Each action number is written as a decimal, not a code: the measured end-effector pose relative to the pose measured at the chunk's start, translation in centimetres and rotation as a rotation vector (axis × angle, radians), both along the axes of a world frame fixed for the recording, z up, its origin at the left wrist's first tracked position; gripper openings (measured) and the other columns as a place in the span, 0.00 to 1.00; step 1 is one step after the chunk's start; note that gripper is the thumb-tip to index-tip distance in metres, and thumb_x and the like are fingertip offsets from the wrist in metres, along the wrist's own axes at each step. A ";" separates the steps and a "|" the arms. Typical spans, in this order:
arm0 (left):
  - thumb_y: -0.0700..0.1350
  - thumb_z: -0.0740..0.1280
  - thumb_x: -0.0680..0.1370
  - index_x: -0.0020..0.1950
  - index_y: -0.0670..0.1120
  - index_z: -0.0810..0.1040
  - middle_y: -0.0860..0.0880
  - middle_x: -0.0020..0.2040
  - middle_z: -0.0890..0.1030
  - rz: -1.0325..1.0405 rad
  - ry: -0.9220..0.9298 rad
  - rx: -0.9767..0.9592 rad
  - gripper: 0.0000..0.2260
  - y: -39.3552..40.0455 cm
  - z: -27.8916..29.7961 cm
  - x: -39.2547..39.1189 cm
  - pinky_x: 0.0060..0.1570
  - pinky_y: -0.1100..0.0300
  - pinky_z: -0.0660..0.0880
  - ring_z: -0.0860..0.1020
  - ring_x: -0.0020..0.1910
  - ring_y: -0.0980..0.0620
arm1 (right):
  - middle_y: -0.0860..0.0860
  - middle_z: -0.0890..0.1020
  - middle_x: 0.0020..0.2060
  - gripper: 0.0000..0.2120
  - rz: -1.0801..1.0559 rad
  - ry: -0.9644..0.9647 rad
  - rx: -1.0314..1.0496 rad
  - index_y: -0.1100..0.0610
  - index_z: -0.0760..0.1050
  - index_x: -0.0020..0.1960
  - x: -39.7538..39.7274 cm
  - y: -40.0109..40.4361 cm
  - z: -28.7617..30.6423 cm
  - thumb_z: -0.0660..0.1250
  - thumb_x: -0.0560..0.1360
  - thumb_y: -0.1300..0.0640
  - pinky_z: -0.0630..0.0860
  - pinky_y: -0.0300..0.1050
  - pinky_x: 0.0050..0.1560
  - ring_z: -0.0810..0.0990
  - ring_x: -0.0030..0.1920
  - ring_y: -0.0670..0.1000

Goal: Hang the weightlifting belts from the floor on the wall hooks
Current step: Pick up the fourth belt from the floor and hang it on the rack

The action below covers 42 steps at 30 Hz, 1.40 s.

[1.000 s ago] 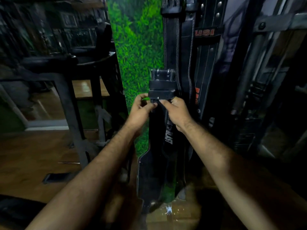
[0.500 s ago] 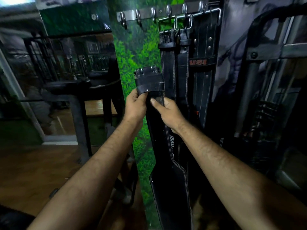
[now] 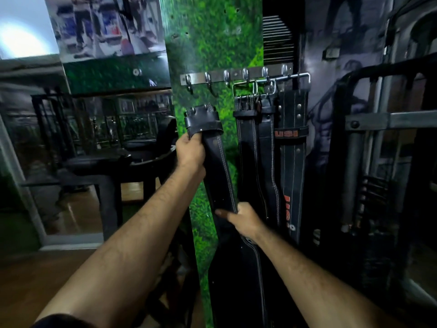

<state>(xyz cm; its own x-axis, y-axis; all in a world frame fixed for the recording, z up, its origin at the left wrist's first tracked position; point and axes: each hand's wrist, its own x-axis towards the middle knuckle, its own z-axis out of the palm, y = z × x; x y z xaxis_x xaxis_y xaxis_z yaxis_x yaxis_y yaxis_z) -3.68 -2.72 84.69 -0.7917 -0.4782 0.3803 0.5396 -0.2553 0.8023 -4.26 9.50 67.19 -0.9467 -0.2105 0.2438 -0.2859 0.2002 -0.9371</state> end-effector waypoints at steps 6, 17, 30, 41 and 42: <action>0.36 0.63 0.79 0.42 0.44 0.76 0.42 0.40 0.79 -0.017 0.020 0.045 0.08 -1.3 2.4 0.3 0.42 0.55 0.78 0.79 0.41 0.45 | 0.42 0.78 0.21 0.15 0.013 0.048 0.099 0.54 0.75 0.33 -0.3 -0.4 1.1 0.78 0.71 0.51 0.73 0.34 0.28 0.77 0.24 0.37; 0.33 0.63 0.78 0.40 0.42 0.77 0.45 0.32 0.80 -0.029 0.099 0.097 0.09 -3.2 5.5 1.7 0.33 0.59 0.78 0.79 0.30 0.49 | 0.51 0.84 0.51 0.49 0.049 -0.058 0.626 0.57 0.79 0.57 -1.5 1.8 1.1 0.76 0.47 0.24 0.81 0.49 0.57 0.83 0.52 0.52; 0.37 0.61 0.80 0.46 0.44 0.78 0.45 0.37 0.82 -0.121 0.096 -0.100 0.07 -2.1 4.5 1.5 0.37 0.59 0.79 0.80 0.35 0.49 | 0.49 0.71 0.26 0.20 -0.025 0.376 -0.172 0.56 0.68 0.33 0.3 -4.1 13.8 0.69 0.79 0.50 0.61 0.40 0.26 0.65 0.24 0.40; 0.40 0.65 0.81 0.55 0.38 0.78 0.44 0.48 0.82 -0.209 0.181 -0.312 0.07 -0.3 -4.8 2.6 0.46 0.61 0.77 0.79 0.46 0.51 | 0.45 0.68 0.25 0.24 -0.297 0.601 -0.360 0.52 0.65 0.30 -1.1 -3.2 17.2 0.62 0.72 0.35 0.67 0.51 0.32 0.66 0.29 0.47; 0.41 0.66 0.80 0.55 0.36 0.77 0.43 0.48 0.81 -0.205 0.177 -0.320 0.08 -0.1 -5.8 2.7 0.47 0.60 0.76 0.77 0.47 0.49 | 0.45 0.66 0.25 0.24 -0.292 0.622 -0.374 0.52 0.62 0.30 -1.3 -3.0 17.5 0.62 0.73 0.35 0.64 0.49 0.32 0.64 0.29 0.47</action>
<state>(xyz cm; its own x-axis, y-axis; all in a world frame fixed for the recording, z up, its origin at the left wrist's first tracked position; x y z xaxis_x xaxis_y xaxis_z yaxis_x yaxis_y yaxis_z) -1.01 -2.83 78.85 -0.7673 -0.1529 0.6228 0.6402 -0.1243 0.7581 -5.55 6.50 84.67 -0.6176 0.2269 0.7531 -0.7647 0.0507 -0.6424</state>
